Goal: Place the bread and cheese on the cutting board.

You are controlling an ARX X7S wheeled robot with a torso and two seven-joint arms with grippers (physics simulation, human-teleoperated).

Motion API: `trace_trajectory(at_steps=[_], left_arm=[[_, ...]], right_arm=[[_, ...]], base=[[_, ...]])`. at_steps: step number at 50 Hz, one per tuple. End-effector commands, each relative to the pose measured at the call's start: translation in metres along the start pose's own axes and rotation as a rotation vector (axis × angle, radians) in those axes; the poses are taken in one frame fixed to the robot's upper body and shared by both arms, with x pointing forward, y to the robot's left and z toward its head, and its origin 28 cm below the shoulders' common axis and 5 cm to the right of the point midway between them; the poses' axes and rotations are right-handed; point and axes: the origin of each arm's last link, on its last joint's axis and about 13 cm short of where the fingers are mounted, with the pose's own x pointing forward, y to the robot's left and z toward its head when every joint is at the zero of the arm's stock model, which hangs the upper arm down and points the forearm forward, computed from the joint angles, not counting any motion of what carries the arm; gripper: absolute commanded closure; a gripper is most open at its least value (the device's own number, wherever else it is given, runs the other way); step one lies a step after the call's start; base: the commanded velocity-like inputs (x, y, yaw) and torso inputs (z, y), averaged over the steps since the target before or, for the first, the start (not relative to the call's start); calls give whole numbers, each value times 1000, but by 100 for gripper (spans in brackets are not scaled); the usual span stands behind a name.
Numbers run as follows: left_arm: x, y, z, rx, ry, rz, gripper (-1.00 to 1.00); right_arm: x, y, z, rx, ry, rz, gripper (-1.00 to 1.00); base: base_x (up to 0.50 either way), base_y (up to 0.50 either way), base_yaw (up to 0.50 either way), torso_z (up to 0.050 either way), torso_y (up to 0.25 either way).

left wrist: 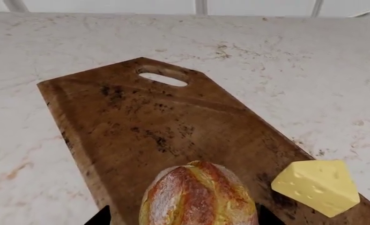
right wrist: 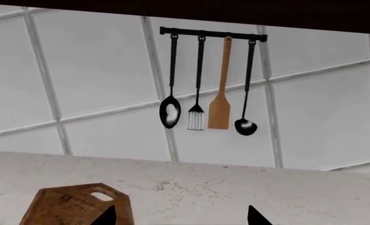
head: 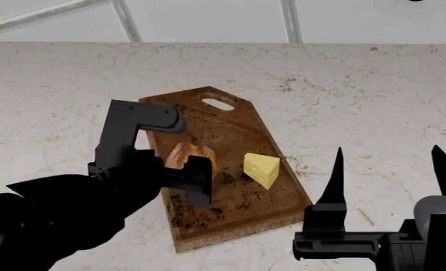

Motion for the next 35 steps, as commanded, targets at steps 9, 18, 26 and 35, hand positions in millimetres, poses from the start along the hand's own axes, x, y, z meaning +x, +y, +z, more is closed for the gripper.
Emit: trace_trajectory(at_steps=[9,18,26,35], left_arm=[[-14,-5,10,21,-50,-11,-100],[-34,-10,26,5,-131,-29,-100],[-55,-7,31,1,-234,9,-100],[-89,-5,21,21,-375,26,-100]], right_arm=[[-1,1,1,0,1,8,-100],[-2,0,1,3,-2,7,-100],[-1,2,2,-2,-7,12,-100],[1,5,3,-12,-11,19,-100]], base=[[0,0,0,0,0],[0,0,0,0,0],[0,0,0,0,0],[0,0,0,0,0]])
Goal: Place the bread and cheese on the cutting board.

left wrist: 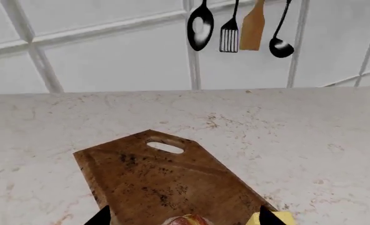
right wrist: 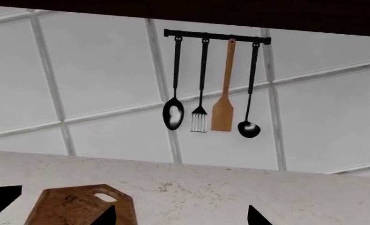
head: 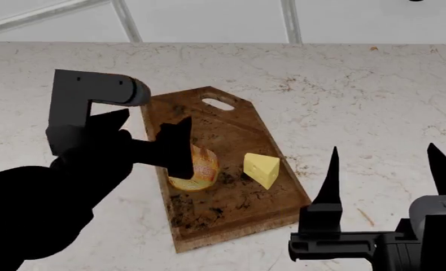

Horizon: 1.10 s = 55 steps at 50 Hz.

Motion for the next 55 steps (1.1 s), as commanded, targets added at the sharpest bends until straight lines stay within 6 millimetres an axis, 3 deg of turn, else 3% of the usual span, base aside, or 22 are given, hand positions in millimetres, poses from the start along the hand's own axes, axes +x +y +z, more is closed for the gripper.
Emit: trace_trajectory(at_steps=[1,16,33,41,55], left_arm=[[-39,2,3,28,-167,32,-100],[-74,5,-7,8,-297,19,-100],[-94,11,-27,-5,-391,21,-100],[-93,13,-35,-13,-388,11,-100],[-117,9,-21,-57,-509,-29,-100]], right_arm=[[2,3,1,-10,-7,8,-100],[3,5,2,-11,-25,4,-100],[3,9,4,-23,-56,-1,-100],[7,13,1,-30,-45,12,-100],[1,14,10,-30,-101,6,-100]], base=[[0,0,0,0,0],[0,0,0,0,0],[0,0,0,0,0],[0,0,0,0,0],[0,0,0,0,0]])
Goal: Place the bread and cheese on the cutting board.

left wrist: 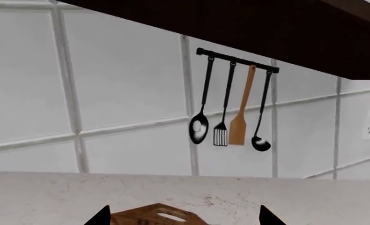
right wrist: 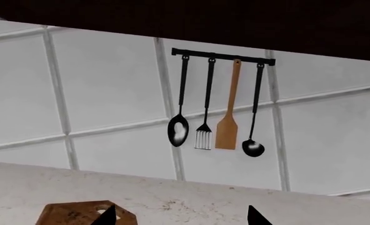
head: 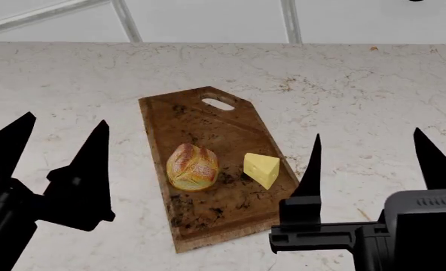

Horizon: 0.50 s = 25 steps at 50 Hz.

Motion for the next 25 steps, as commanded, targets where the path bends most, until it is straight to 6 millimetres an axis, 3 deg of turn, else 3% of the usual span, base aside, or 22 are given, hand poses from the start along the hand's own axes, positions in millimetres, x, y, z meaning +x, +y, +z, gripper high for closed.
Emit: trace_trajectory(at_steps=[1,25], left_arm=[[-13,-3,14,-37,-89,-23,-100],[-31,-7,35,-128,-243,-69,-100]], right_arm=[[-3,1,6,-2,-42,-5,-100],[-17,-6,23,56,-239,-98,-100]], base=[[0,0,0,0,0],[0,0,0,0,0]])
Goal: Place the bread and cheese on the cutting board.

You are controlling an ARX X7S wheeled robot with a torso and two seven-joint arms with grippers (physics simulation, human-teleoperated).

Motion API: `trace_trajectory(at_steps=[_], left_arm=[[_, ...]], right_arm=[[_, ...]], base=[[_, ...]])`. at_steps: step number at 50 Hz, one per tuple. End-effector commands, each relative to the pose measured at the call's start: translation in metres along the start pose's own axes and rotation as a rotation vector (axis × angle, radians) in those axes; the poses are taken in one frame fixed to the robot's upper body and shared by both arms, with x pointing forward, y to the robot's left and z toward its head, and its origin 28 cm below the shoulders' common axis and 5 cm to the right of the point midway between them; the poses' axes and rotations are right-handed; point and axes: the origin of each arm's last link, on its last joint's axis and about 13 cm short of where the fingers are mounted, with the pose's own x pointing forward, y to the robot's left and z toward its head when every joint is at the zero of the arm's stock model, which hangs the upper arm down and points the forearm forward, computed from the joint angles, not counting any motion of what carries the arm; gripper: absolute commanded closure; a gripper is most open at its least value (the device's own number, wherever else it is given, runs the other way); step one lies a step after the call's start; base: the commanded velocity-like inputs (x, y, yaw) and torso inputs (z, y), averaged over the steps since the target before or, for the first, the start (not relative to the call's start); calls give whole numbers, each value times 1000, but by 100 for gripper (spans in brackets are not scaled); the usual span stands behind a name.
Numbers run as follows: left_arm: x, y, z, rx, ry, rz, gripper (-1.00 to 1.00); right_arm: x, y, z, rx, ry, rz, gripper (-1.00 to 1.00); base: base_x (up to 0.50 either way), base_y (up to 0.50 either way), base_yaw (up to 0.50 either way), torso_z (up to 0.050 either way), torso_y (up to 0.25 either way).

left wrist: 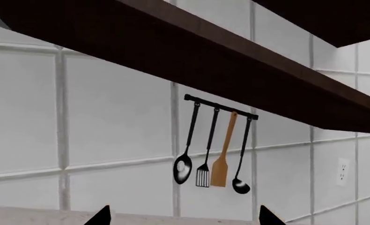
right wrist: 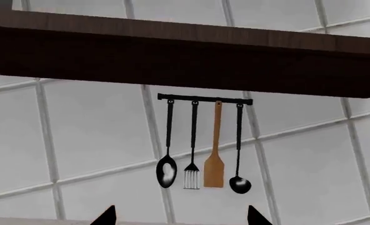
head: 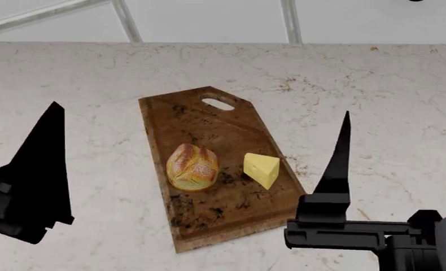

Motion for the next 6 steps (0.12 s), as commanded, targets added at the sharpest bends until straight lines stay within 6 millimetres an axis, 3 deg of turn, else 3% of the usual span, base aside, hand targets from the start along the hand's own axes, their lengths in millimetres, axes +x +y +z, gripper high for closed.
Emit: trace_trajectory(at_steps=[1,6], left_arm=[[-8,-4,13,-59,-92,-30,-100],[-10,-3,17,-72,-122,-25,-100]], right_arm=[[-5,-4,8,24,-85,-43,-100],[-6,-4,10,32,-117,-52,-100]], base=[[0,0,0,0,0],[0,0,0,0,0]])
